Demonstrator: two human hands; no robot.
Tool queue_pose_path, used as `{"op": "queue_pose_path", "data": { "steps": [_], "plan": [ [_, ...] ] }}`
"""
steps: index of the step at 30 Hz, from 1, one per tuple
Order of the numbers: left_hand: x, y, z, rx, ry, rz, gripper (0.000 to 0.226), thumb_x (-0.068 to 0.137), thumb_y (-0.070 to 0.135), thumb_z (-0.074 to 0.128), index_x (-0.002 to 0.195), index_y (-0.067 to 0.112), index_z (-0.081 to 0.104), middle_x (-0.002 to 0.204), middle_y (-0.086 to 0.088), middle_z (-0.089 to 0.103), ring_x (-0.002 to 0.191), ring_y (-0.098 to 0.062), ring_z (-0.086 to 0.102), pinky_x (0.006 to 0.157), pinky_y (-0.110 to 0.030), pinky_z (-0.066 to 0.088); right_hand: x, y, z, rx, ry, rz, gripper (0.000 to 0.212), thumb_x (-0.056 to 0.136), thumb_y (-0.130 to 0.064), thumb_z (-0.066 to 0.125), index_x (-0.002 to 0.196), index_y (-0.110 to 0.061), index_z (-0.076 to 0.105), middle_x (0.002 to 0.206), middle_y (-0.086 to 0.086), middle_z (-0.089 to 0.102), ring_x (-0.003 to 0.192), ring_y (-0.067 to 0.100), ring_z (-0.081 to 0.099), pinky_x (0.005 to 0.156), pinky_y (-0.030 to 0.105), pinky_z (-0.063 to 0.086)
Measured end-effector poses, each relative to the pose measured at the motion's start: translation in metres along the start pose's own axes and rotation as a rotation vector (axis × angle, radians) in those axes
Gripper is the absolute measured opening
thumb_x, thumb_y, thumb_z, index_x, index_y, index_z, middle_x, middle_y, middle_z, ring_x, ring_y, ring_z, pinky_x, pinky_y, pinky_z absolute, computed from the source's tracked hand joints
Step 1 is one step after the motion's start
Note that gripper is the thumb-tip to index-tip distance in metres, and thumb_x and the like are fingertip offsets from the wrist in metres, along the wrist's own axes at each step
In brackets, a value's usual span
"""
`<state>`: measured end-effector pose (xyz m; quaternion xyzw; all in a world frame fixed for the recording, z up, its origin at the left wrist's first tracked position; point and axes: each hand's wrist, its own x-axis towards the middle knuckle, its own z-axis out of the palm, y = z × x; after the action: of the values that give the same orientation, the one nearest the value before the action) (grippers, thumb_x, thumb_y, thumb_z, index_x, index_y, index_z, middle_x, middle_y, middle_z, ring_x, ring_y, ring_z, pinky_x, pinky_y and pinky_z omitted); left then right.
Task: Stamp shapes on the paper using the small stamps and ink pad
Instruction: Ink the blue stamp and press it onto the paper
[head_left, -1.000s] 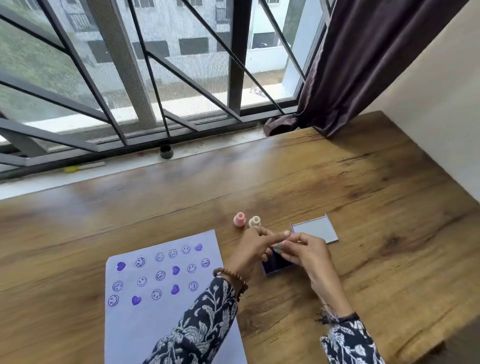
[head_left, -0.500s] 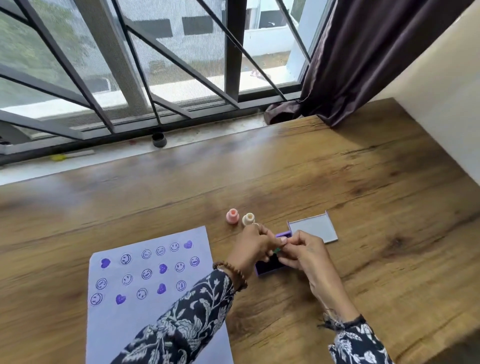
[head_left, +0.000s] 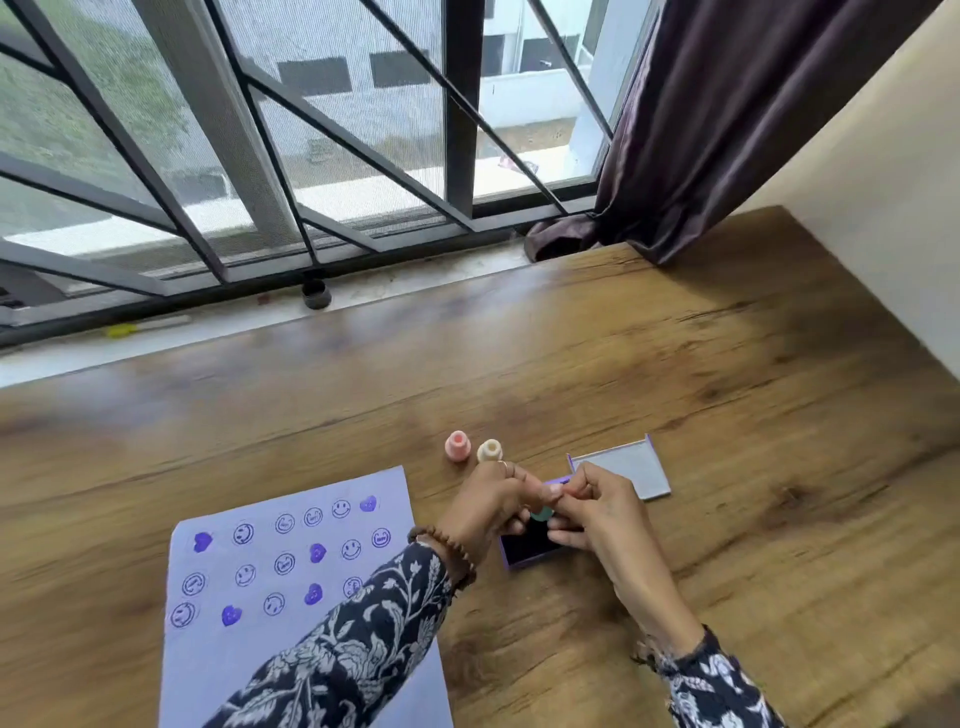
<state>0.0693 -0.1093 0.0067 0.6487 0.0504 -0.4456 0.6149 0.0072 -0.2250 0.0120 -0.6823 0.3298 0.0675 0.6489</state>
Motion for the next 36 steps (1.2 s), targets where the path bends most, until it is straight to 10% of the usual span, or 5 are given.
{"op": "queue_pose_path", "data": {
  "steps": [12,19,25,36],
  "plan": [
    [-0.092,-0.022,-0.063,0.737,0.258,0.525,0.019,0.076,0.027,0.072,0.093,0.025,0.063,0.055,0.012,0.044,0.058,0.007,0.045,0.055,-0.011,0.033,-0.027,-0.016,0.017,-0.156,0.129,-0.071,0.014,0.073,-0.014,0.076,0.061,-0.019,0.071,0.067,0.005,0.072,0.061,0.014,0.071,0.062,0.025,0.059],
    [-0.160,-0.077,-0.165,1.232,0.171,0.261,0.079,0.070,0.051,0.068,0.128,0.065,0.017,0.077,0.026,0.034,0.076,0.016,0.042,0.061,-0.008,0.036,-0.069,-0.008,0.056,-0.166,0.108,-0.107,0.007,0.069,-0.019,0.078,0.072,-0.019,0.071,0.072,0.002,0.074,0.065,0.013,0.069,0.067,0.033,0.057],
    [-0.157,-0.115,-0.161,1.100,0.248,0.213,0.082,0.073,0.054,0.063,0.126,0.070,0.003,0.081,0.023,0.032,0.072,0.006,0.041,0.060,-0.012,0.033,-0.084,0.010,0.105,-0.427,0.105,-0.222,0.013,0.073,-0.021,0.074,0.086,-0.017,0.073,0.083,0.000,0.073,0.073,0.010,0.066,0.059,0.005,0.041],
    [-0.158,-0.118,-0.157,0.989,0.302,0.232,0.080,0.074,0.052,0.062,0.127,0.067,0.003,0.076,0.020,0.032,0.073,0.000,0.041,0.064,-0.020,0.037,-0.081,0.013,0.146,-0.759,0.080,-0.440,0.014,0.086,-0.020,0.063,0.098,-0.015,0.068,0.093,0.003,0.066,0.084,0.020,0.062,0.070,0.026,0.039]
  ]
}}
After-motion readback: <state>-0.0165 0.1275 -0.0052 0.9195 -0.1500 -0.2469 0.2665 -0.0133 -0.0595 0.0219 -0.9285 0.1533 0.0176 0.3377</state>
